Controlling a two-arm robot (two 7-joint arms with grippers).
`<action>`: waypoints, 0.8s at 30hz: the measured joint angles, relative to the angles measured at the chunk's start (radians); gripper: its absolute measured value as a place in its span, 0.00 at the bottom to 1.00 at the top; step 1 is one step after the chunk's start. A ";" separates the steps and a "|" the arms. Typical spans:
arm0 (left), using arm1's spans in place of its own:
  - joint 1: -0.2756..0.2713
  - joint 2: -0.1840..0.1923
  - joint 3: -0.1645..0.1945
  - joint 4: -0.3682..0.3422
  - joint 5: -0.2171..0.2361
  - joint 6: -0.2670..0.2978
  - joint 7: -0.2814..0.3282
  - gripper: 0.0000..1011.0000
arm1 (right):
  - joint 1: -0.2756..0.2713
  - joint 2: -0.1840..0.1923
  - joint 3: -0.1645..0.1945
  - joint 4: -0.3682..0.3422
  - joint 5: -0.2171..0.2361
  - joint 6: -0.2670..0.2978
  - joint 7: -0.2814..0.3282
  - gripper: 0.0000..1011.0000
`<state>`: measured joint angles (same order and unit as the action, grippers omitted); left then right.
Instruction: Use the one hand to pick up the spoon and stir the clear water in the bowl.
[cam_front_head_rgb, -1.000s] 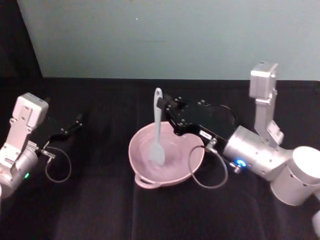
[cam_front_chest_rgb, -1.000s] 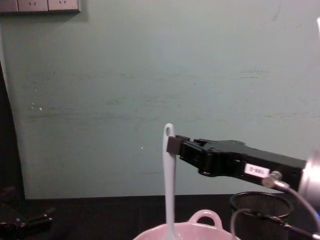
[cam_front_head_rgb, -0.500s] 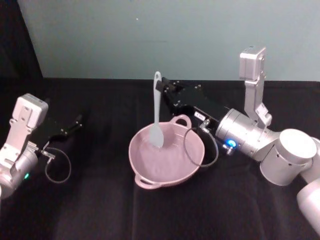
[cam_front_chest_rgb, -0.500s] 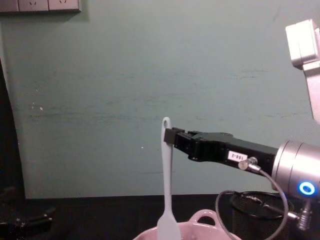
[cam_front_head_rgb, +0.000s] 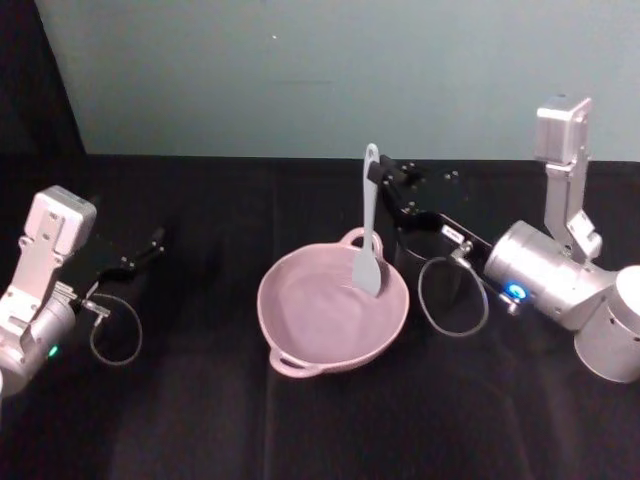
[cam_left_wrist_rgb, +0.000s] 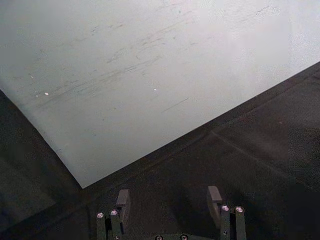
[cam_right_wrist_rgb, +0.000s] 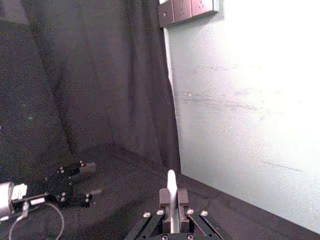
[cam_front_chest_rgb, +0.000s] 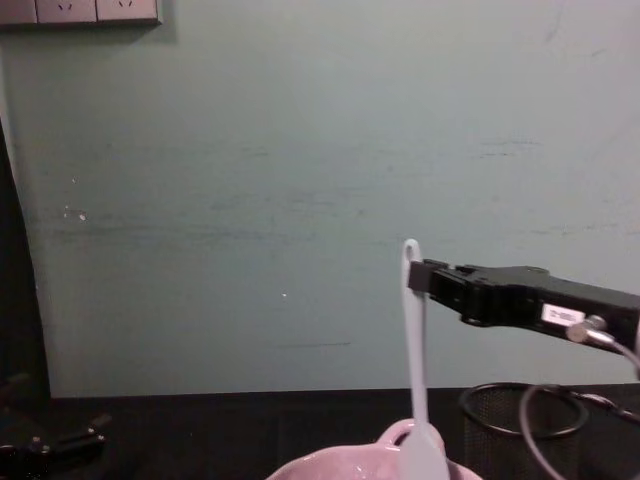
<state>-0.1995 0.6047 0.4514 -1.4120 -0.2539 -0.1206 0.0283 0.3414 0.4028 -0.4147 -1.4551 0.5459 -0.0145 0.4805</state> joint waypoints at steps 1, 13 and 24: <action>0.000 0.000 0.000 0.000 0.000 0.000 0.000 1.00 | -0.007 0.005 0.003 -0.009 0.000 0.002 0.000 0.09; 0.000 0.000 0.000 0.000 0.000 0.000 0.000 1.00 | -0.096 0.037 -0.003 -0.118 0.009 0.002 0.015 0.09; 0.000 0.000 0.000 0.000 0.000 0.000 0.000 1.00 | -0.060 -0.024 -0.058 -0.081 0.013 -0.005 0.038 0.09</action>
<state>-0.1995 0.6047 0.4514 -1.4120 -0.2539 -0.1205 0.0283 0.2814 0.3790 -0.4730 -1.5357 0.5589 -0.0198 0.5186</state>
